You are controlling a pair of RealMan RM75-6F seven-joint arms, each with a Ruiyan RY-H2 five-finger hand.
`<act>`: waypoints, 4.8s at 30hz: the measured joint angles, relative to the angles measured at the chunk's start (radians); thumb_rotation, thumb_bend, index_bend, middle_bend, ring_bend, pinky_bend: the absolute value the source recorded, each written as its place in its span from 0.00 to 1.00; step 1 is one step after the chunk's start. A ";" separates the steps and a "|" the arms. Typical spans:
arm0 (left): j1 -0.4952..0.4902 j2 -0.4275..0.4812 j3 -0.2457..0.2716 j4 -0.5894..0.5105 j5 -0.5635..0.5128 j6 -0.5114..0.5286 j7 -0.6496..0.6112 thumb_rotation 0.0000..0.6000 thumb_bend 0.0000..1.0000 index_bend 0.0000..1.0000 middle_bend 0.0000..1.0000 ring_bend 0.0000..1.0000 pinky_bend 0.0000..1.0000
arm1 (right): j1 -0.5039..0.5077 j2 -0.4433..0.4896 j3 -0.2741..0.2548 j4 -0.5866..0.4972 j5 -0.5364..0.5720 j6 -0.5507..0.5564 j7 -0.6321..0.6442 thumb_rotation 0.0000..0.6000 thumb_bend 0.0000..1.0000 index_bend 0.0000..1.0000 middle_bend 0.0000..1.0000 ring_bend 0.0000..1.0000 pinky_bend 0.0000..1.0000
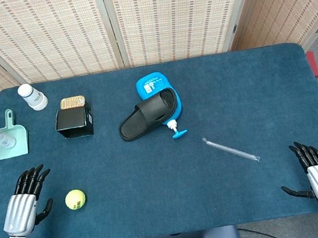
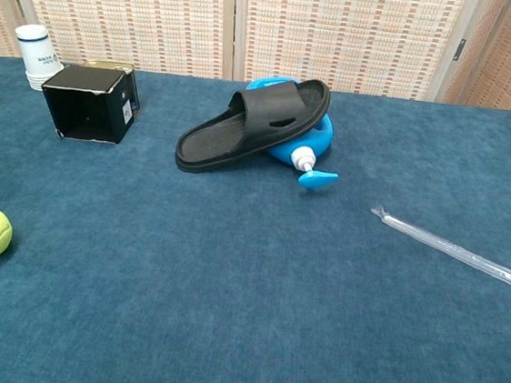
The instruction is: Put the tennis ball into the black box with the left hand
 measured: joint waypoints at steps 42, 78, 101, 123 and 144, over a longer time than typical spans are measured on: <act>0.168 -0.158 0.145 0.167 0.127 0.220 0.027 1.00 0.64 1.00 1.00 1.00 1.00 | 0.025 0.013 -0.015 -0.026 -0.017 -0.040 -0.023 1.00 0.00 0.00 0.00 0.00 0.00; 0.138 -0.534 0.049 0.476 0.006 -0.016 0.186 1.00 0.64 1.00 1.00 1.00 1.00 | 0.034 0.022 -0.011 -0.007 -0.001 -0.051 0.022 1.00 0.00 0.00 0.00 0.00 0.00; 0.052 -0.548 0.020 0.493 -0.016 -0.075 0.163 1.00 0.64 1.00 1.00 1.00 1.00 | 0.036 0.018 -0.004 -0.019 0.020 -0.065 -0.006 1.00 0.00 0.00 0.00 0.00 0.00; -0.227 -0.628 -0.104 0.835 -0.060 -0.244 -0.079 0.98 0.62 1.00 1.00 1.00 1.00 | 0.038 0.005 0.004 -0.033 0.041 -0.076 -0.071 1.00 0.00 0.00 0.00 0.00 0.00; -0.406 -0.586 -0.076 0.993 -0.069 -0.438 -0.334 0.00 0.26 0.20 0.04 0.00 0.00 | 0.036 0.003 -0.008 -0.030 0.016 -0.063 -0.076 1.00 0.00 0.00 0.00 0.00 0.00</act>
